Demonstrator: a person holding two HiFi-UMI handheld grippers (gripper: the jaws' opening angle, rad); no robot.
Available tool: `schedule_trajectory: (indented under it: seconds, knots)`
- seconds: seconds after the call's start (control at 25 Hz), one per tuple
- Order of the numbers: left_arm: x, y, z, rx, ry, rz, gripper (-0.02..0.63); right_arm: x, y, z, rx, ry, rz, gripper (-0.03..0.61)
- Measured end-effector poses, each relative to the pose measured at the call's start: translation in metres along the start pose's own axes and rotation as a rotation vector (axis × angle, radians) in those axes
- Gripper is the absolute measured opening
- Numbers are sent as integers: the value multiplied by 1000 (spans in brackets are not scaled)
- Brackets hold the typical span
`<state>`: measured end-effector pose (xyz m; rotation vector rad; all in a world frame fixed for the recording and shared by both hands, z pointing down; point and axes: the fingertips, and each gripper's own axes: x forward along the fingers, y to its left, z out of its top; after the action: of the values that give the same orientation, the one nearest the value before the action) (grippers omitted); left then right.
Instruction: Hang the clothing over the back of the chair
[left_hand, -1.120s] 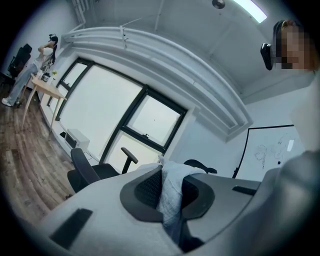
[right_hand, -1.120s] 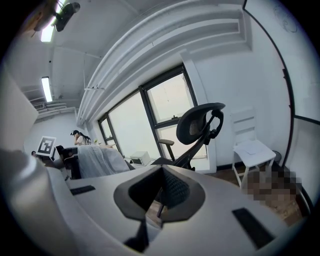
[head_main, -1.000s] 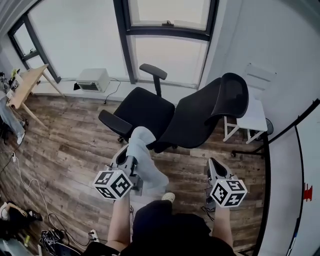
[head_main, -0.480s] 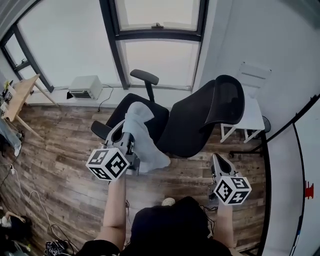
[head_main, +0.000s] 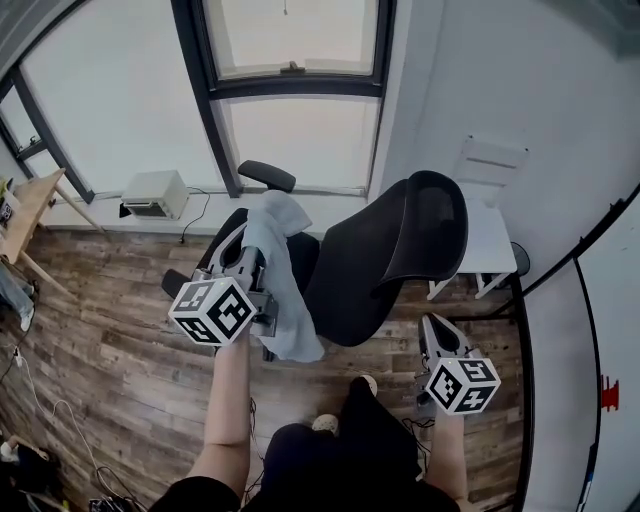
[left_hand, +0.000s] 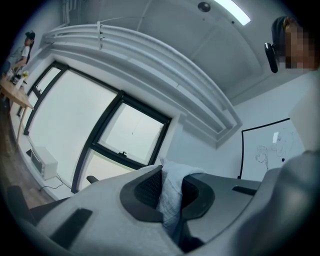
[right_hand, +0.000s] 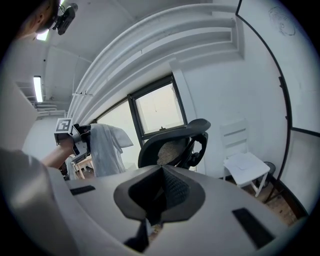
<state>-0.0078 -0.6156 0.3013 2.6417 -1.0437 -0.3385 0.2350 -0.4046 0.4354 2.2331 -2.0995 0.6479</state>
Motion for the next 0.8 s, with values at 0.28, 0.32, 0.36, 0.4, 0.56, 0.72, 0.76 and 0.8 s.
schedule_trajectory:
  seconds: [0.28, 0.32, 0.36, 0.4, 0.56, 0.72, 0.76, 0.8]
  knots:
    - [56, -4, 0, 3, -6, -11, 15, 26, -36, 32, -5, -26, -12, 2]
    - [64, -5, 0, 4, -4, -14, 15, 29, -40, 35, -3, -26, -14, 2]
    - [72, -7, -1, 4, -2, -18, 15, 32, -44, 37, -1, -25, -15, 2]
    - [80, -9, -2, 2, -1, -22, 15, 35, -48, 38, 1, -23, -17, 2]
    - [108, -21, -7, -1, 3, -53, 15, 43, -65, 46, 8, -29, -33, 2]
    - [125, -35, -13, -7, 15, -87, 15, 42, -77, 51, 14, -40, -53, 2]
    - [128, -40, -15, -7, 20, -100, 15, 40, -80, 51, 18, -42, -60, 2]
    - [130, -46, -16, -6, 25, -114, 15, 38, -82, 50, 22, -43, -68, 2]
